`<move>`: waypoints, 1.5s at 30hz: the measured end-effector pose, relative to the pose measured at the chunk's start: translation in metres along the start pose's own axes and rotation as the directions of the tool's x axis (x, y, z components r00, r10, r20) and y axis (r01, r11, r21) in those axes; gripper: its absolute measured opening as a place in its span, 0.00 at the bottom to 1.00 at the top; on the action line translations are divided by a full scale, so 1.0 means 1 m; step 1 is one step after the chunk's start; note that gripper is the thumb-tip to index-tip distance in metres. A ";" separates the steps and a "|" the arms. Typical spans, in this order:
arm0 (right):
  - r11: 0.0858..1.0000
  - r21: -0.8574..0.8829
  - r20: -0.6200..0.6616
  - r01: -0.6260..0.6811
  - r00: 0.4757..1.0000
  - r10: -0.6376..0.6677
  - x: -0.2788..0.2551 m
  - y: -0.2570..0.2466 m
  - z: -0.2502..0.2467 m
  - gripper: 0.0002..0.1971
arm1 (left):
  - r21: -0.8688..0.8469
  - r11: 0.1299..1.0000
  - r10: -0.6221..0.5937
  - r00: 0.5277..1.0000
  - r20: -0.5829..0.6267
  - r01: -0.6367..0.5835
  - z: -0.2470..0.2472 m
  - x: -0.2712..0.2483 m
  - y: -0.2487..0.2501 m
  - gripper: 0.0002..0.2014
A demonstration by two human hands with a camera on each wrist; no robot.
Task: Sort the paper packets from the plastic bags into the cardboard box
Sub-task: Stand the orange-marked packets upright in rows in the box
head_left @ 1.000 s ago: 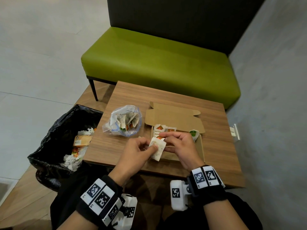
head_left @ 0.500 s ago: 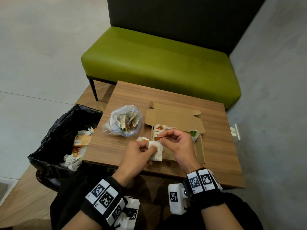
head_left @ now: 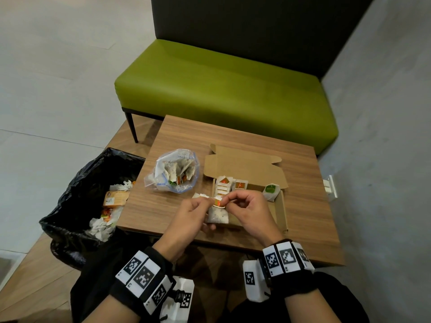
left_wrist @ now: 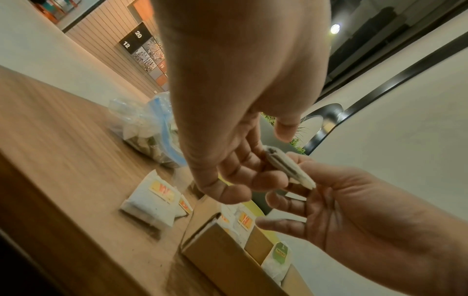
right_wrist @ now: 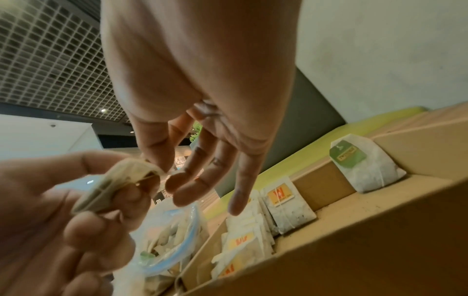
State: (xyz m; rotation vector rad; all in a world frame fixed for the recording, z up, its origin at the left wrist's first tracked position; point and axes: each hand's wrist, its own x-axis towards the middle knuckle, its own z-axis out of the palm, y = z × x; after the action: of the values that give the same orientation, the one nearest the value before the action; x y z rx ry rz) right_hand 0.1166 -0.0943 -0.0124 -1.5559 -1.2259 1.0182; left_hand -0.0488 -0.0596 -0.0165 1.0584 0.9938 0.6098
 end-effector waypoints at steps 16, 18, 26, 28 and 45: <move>0.991 0.085 -0.115 -0.108 0.986 0.117 -0.010 0.010 -0.011 0.06 | 0.271 0.937 0.244 0.968 -0.052 -0.222 0.013 0.016 -0.005 0.06; 0.989 0.062 -0.119 -0.137 0.982 0.144 -0.010 0.015 -0.016 0.05 | 0.339 0.912 0.260 0.965 -0.048 -0.229 0.016 0.021 -0.006 0.05; 0.975 0.026 -0.243 -0.219 0.945 0.219 0.009 0.033 -0.039 0.02 | 0.369 0.916 0.222 0.964 -0.148 -0.155 0.017 0.032 -0.014 0.05; 0.959 -0.006 -0.243 -0.283 0.931 0.273 0.019 0.041 -0.041 0.02 | 0.423 0.894 0.233 0.959 -0.163 -0.146 0.012 0.030 -0.013 0.04; 0.840 -0.289 -0.431 -0.460 0.846 0.315 0.056 0.068 -0.022 0.08 | 0.623 0.781 0.231 0.902 -0.364 0.052 -0.041 0.033 -0.026 0.03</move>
State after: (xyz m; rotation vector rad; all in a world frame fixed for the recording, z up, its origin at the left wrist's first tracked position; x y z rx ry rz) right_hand 0.1649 -0.0508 -0.0762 -2.2646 -0.8837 0.7004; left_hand -0.0713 -0.0260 -0.0588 1.6101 1.6055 0.6189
